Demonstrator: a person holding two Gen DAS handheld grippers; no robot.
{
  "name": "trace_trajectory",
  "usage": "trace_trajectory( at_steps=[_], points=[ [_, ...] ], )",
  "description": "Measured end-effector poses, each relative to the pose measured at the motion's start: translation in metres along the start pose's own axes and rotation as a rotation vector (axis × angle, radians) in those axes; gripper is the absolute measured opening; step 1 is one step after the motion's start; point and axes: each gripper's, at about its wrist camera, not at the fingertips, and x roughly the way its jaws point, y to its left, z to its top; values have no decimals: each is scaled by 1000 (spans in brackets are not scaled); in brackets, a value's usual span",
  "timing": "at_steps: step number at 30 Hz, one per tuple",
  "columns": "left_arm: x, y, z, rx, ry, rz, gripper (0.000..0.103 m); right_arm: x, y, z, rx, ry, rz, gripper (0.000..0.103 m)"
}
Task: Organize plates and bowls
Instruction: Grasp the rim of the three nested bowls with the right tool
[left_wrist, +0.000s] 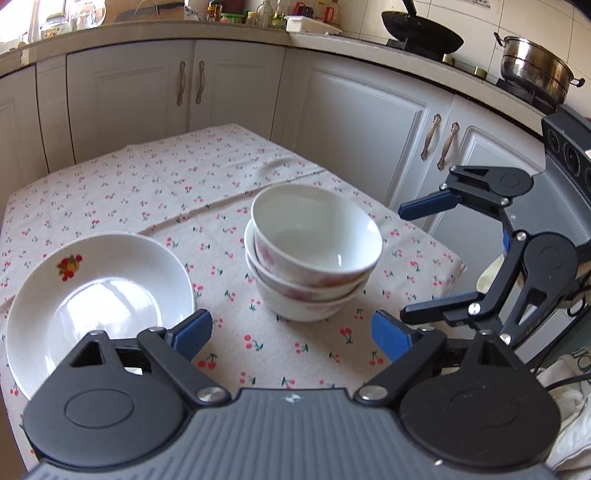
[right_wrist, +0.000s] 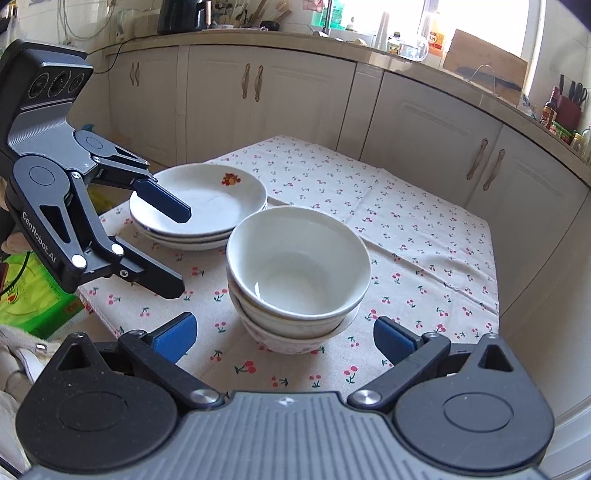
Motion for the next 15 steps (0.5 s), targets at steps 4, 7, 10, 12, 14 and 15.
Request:
trace_trajectory(
  at_steps=[4, 7, 10, 12, 14, 15],
  points=[
    [7, 4, -4, 7, 25, -2, 93, 8, -1, -3, -6, 23, -2, 103],
    [14, 5, -4, 19, 48, -15, 93, 13, -4, -3, -7, 30, -5, 103],
    [24, 4, -2, 55, 68, -26, 93, 20, -10, -3, 3, 39, -3, 103],
    [31, 4, 2, 75, 84, -26, 93, 25, -14, -3, 2, 50, 1, 103],
    [36, 4, 5, 90, 95, -26, 93, 31, -18, -3, -5, 63, 0, 103],
    [38, 3, 7, 99, 101, -27, 93, 32, -21, -3, -4, 63, 1, 103]
  ],
)
